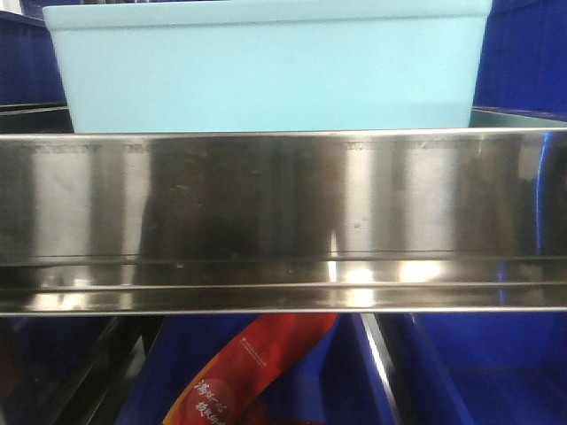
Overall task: Fetch blue bin and place on conveyor start
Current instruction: 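Reach both grippers to the sides of the light-blue bin on the shelf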
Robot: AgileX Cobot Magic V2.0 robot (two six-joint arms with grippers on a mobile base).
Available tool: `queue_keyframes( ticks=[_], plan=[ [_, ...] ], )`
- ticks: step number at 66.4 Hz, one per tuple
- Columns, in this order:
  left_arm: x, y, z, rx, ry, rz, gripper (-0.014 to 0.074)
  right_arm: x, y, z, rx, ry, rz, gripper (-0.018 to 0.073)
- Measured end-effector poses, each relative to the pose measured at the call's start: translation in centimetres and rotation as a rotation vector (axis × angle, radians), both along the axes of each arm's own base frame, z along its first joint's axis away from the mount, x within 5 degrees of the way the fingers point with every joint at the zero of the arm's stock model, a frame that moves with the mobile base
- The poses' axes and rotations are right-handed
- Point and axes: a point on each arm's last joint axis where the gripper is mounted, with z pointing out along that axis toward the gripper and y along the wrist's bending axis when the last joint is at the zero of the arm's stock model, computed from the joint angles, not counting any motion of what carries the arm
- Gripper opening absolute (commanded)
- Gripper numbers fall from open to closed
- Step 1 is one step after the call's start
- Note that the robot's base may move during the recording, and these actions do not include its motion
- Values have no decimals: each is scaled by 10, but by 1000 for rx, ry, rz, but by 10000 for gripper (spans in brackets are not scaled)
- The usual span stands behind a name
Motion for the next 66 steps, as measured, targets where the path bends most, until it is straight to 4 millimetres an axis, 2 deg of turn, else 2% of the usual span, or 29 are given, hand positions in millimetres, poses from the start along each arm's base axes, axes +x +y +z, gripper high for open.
queue_keyframes(
  ticks=[42, 51, 59, 66],
  plan=[
    [0, 0, 2, 0, -27, 0, -111, 0, 0, 0, 0, 0, 0, -162],
    [-1, 0, 10, 1, -114, -1, -111, 0, 0, 1, 0, -7, 0, -162],
    [-1, 0, 15, 2, -139, -2, -111, -1, 0, 7, -4, -82, -5, -162],
    [-4, 0, 29, 2, -145, -1, -111, -2, -1, 14, -6, -122, -7, -162]
  ],
)
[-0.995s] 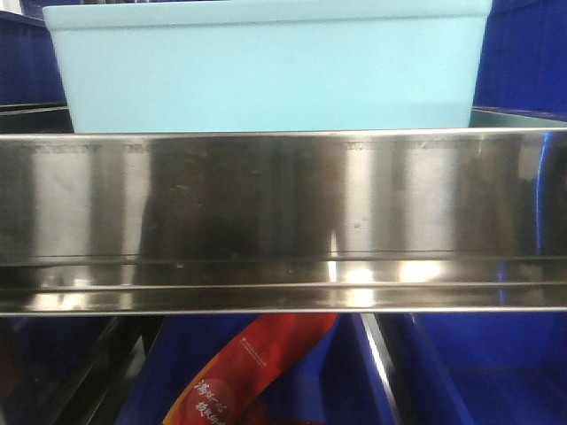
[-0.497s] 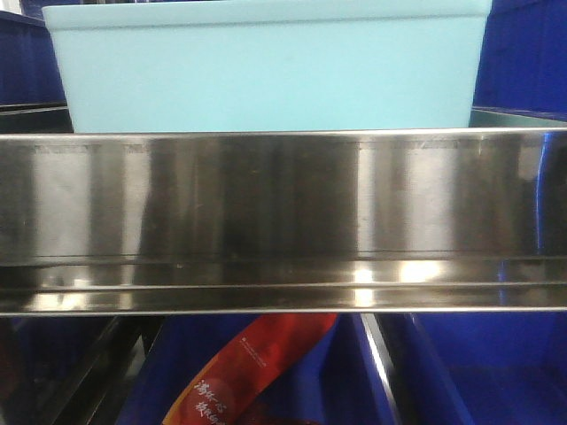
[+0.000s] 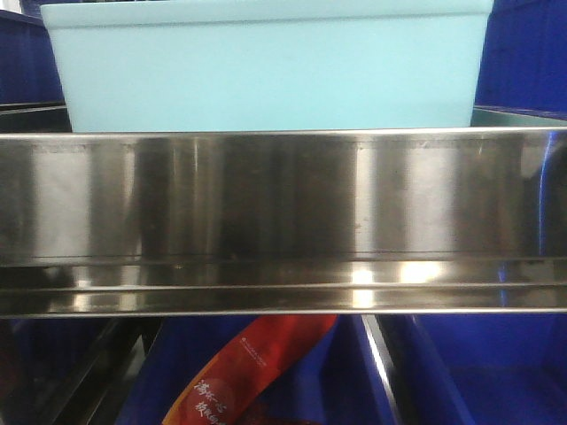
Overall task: Fetch blue bin and place on conveyor start
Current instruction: 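Reach both grippers to the sides of the light-blue bin on the shelf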
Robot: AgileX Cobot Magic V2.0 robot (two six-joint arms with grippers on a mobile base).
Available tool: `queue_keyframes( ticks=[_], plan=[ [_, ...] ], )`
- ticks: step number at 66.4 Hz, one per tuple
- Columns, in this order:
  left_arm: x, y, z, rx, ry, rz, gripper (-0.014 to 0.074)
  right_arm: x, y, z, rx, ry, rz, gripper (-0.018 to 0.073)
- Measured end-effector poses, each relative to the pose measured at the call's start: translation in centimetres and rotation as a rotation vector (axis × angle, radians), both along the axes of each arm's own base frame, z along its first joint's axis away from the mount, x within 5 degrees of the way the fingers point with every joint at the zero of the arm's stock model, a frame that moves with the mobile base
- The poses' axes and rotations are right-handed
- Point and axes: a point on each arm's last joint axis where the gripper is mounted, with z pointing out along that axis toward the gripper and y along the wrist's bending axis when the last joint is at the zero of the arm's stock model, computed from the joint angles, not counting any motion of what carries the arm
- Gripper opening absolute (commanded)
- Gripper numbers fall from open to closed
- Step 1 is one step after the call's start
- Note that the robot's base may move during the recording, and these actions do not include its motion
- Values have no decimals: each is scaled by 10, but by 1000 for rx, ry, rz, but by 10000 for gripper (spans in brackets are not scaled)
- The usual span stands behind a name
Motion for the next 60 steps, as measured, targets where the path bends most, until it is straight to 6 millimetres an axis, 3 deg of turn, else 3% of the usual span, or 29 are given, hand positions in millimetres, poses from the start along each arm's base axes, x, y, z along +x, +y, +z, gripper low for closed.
queue_keyframes(
  ticks=[15, 23, 34, 43, 50, 60],
  plan=[
    [-18, 0, 57, 0, -45, 2, -111, -14, 2, 51, -3, -15, 12, -162],
    [-18, 0, 86, -2, 3, 3, -111, -15, 3, 78, 23, 37, 28, -162],
    [7, 0, 120, -14, 233, 0, -111, 5, 6, 108, 105, 206, 74, -162],
    [37, 0, 145, -16, 377, 0, -111, 37, 7, 126, 143, 381, 97, -162],
    [59, 1, 155, -17, 433, 1, -111, 62, 6, 132, 163, 456, 101, -162],
    [85, -1, 153, -42, 463, -12, -111, 87, 8, 134, 241, 517, 126, -162]
  ],
)
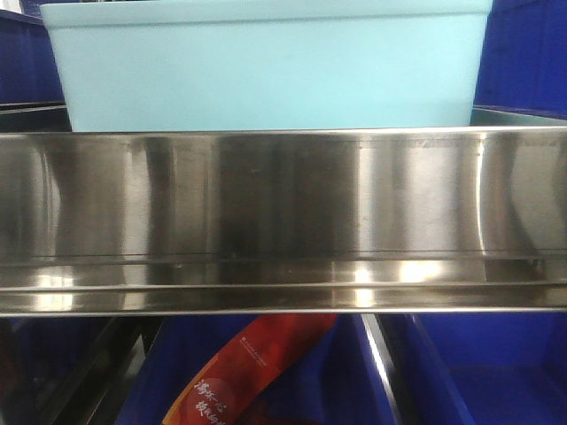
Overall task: Fetch blue bin and place on conveyor start
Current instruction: 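Reach both grippers to the sides of the light-blue bin on the shelf, then close both grippers on the light-blue bin's side walls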
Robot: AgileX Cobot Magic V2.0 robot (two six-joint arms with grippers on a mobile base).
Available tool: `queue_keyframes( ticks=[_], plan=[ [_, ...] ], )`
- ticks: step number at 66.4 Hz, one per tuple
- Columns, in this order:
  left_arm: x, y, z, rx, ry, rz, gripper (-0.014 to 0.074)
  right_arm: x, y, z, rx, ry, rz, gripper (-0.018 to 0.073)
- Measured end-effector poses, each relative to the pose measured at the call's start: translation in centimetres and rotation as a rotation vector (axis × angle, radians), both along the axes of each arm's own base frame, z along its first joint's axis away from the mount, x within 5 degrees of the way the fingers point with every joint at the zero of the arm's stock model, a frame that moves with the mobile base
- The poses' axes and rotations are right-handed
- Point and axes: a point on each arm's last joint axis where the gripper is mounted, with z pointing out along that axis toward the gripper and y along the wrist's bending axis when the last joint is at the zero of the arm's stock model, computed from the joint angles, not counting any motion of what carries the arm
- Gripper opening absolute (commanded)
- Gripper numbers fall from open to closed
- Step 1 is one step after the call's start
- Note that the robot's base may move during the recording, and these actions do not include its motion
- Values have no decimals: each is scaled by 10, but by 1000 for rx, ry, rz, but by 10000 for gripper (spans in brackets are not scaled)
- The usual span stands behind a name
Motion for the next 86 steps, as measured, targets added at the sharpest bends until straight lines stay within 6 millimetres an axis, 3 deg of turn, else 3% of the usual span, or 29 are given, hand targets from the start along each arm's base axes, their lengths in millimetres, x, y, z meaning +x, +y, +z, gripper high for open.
queue_keyframes(
  ticks=[13, 30, 48, 59, 73, 86],
  plan=[
    [36, -11, 2, -85, 59, -68, -111, 32, 6, 5, 35, 151, 63, -150],
    [95, -54, 5, 2, 226, -218, -111, 94, 32, 22, -26, 256, 153, -150],
    [172, -89, 14, 75, 440, -113, -111, 162, 60, 26, -14, 442, 94, -150],
    [208, -99, 12, 82, 532, -67, -111, 198, 69, 24, 0, 556, 61, -150],
    [230, -106, 9, 69, 566, -37, -111, 231, 79, 17, -24, 663, 50, -150],
    [233, -107, 6, 69, 585, -26, -107, 240, 92, 13, -107, 698, 36, -151]
  ],
)
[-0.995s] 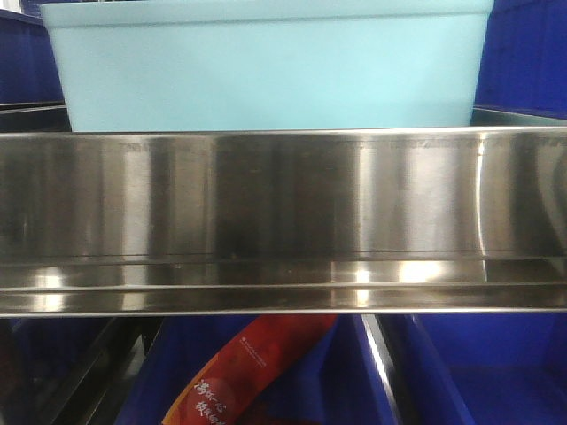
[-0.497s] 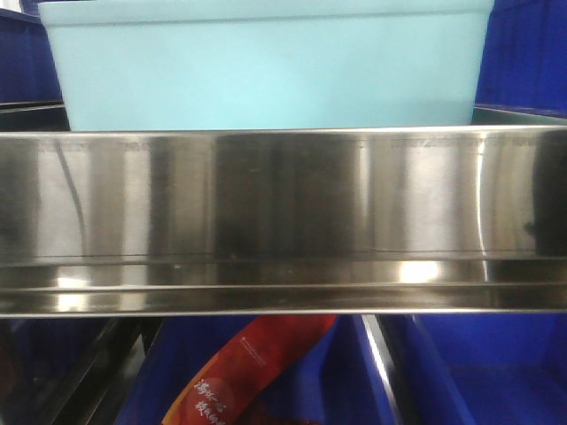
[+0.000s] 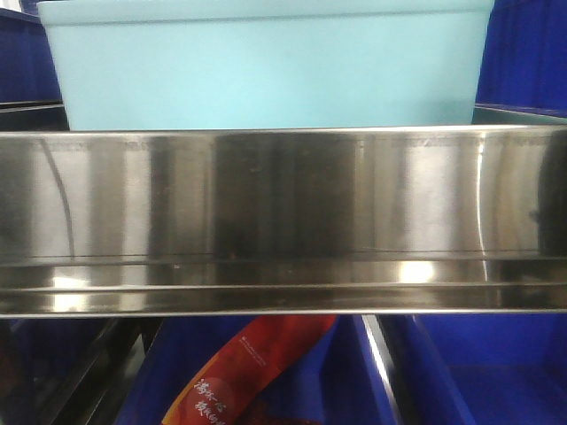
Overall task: Fetch blue bin and place on conveyor start
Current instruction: 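Close both grippers on the light-blue bin's side walls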
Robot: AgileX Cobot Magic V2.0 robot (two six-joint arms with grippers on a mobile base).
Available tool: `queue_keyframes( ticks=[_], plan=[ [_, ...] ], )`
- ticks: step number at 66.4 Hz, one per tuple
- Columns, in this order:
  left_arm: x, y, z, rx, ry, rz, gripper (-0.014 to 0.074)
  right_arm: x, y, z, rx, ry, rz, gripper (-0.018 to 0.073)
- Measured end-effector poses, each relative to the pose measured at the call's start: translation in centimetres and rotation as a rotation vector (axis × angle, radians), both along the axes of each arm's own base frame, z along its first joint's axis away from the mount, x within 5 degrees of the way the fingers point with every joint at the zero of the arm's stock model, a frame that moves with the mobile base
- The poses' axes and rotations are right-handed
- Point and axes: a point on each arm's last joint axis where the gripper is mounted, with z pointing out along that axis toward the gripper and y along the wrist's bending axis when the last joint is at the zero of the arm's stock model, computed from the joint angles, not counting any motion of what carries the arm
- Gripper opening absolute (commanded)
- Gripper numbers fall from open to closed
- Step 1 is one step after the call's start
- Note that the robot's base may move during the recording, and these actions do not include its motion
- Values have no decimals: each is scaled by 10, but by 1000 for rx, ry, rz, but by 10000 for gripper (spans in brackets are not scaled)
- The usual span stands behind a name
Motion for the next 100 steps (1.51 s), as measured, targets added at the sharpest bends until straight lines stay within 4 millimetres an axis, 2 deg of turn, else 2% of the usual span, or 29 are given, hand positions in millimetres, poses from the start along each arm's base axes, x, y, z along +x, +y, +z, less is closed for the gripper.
queue_keyframes(
  ticks=[6, 7, 10, 16, 19, 22, 43, 65, 74, 89, 96, 100],
  plan=[
    [0, 0, 0, 1, 4, 1, -42, 0, 3, -2, -29, 11, 0, -139],
    [0, 0, 0, 1, 4, 1, -8, 1, 2, -3, -31, 14, -3, -126],
    [0, 0, -1, 4, 8, 3, 87, 1, 3, -2, -35, 11, -3, -59],
    [0, 0, -2, 3, 19, 11, 243, 0, 4, -2, -35, 13, -2, 139],
    [0, 0, -3, 1, 23, 16, 286, 0, 4, -2, -37, 12, -3, 222],
    [1, 0, -4, -5, 26, 25, 307, 0, 5, -2, -38, 14, -1, 257],
    [9, -3, -18, -7, 65, 49, 273, 3, 6, -8, -43, 28, -1, 192],
    [21, -7, -42, 19, 135, 53, 273, 18, 12, -37, -49, 99, -8, 192],
    [24, -8, -52, 28, 173, 58, 273, 19, 12, -38, -48, 103, -11, 192],
    [24, -8, -54, 26, 193, 60, 272, 19, 12, -38, -45, 104, -17, 192],
    [23, -10, -54, 10, 201, 57, 223, 19, 12, -38, -44, 104, -19, 181],
    [23, -11, -55, 1, 205, 56, 138, 19, 12, -38, -44, 104, -19, 135]
  ],
)
